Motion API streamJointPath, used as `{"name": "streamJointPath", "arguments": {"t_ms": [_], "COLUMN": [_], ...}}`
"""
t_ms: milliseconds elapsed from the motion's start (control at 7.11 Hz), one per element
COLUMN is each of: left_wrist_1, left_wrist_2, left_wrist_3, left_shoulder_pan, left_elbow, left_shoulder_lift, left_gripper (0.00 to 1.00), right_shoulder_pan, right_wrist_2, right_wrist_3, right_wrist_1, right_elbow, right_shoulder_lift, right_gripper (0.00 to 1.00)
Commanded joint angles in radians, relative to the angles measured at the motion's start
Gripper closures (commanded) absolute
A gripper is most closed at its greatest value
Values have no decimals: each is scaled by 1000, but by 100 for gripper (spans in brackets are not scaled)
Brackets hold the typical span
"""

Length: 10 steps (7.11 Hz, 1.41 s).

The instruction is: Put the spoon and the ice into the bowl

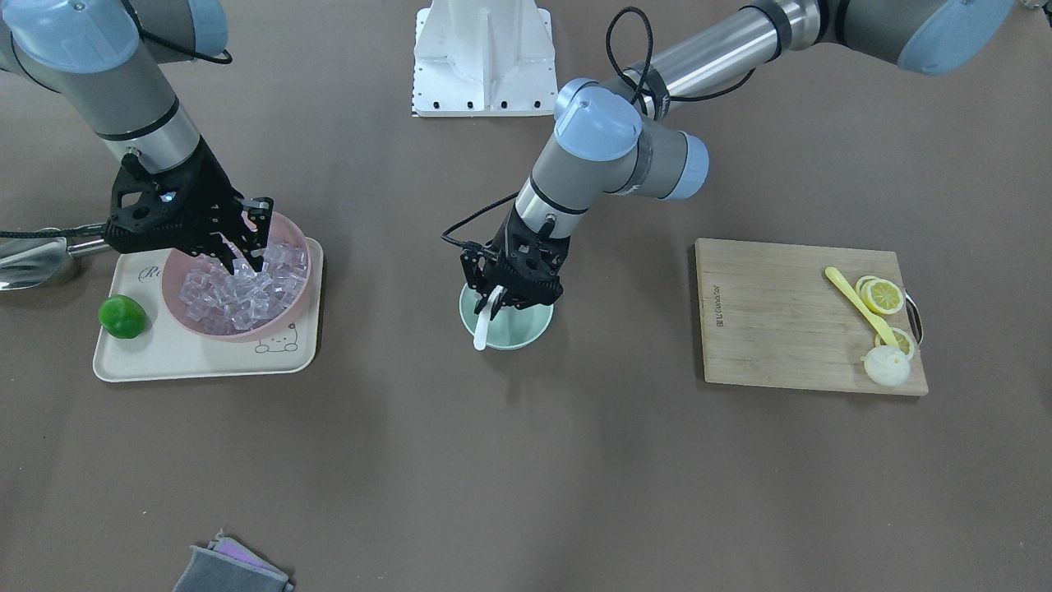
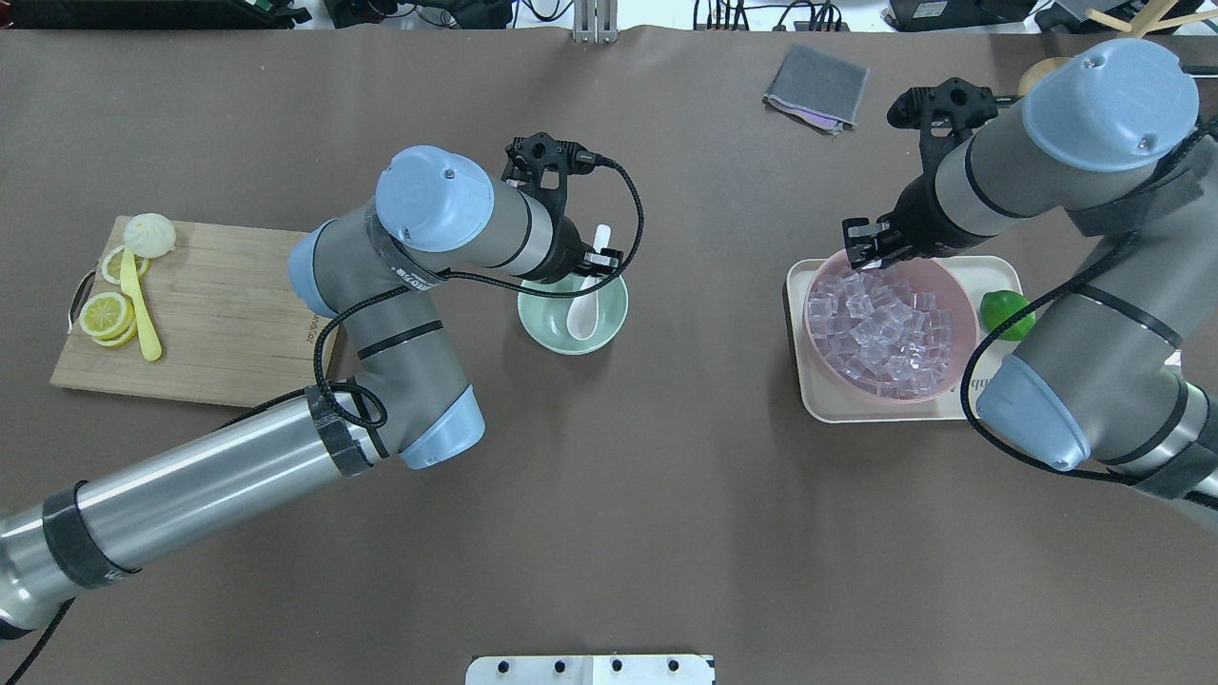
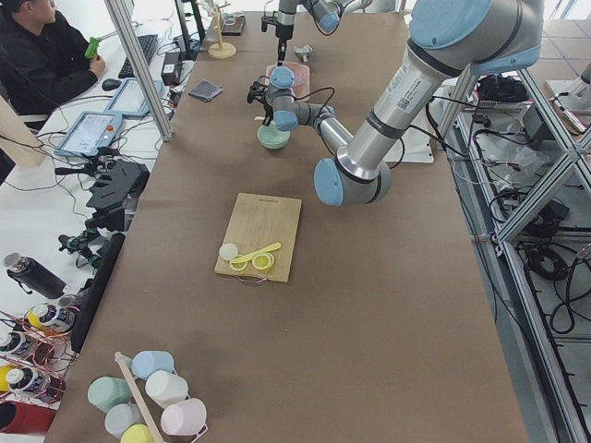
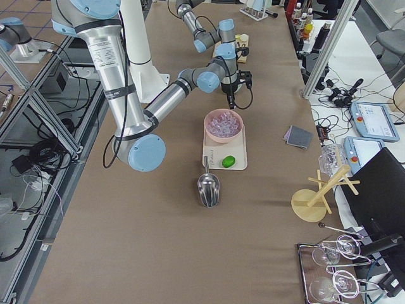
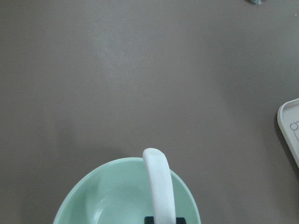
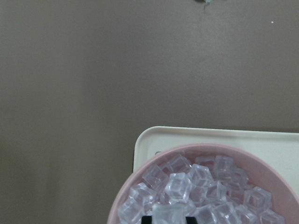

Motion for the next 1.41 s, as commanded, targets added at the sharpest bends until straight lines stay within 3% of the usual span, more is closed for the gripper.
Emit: {"name": "streamJointPath", "arguments": {"t_ms": [0, 704, 844, 985, 1126, 1267], "left_wrist_1": [-26, -26, -26, -25, -25, -18], "left_wrist_2": [1, -19, -19, -19, -19, -20], "left_wrist_3": [19, 47, 45, 33, 33, 34], "left_shoulder_pan": [-12, -49, -47, -47, -50, -84], "left_elbow": [27, 16, 12, -7, -33, -89], "left_shoulder_lift": [-1, 32, 31, 31, 32, 79], "left_gripper": [100, 100, 83, 39, 2, 2], "right_shoulder_pan": [0, -23, -24, -24, -24, -29], "right_wrist_2": [-1, -7, -9, -10, -15, -21], "right_wrist_3": [26, 49, 48, 48, 49, 52], "right_wrist_1": [-1, -3, -1, -3, -3, -1], "right_elbow": [8, -2, -4, -21, -40, -79], "right_shoulder_lift": [32, 100, 105, 129, 158, 205], "right_gripper": [100, 100, 100, 100, 100, 100]}}
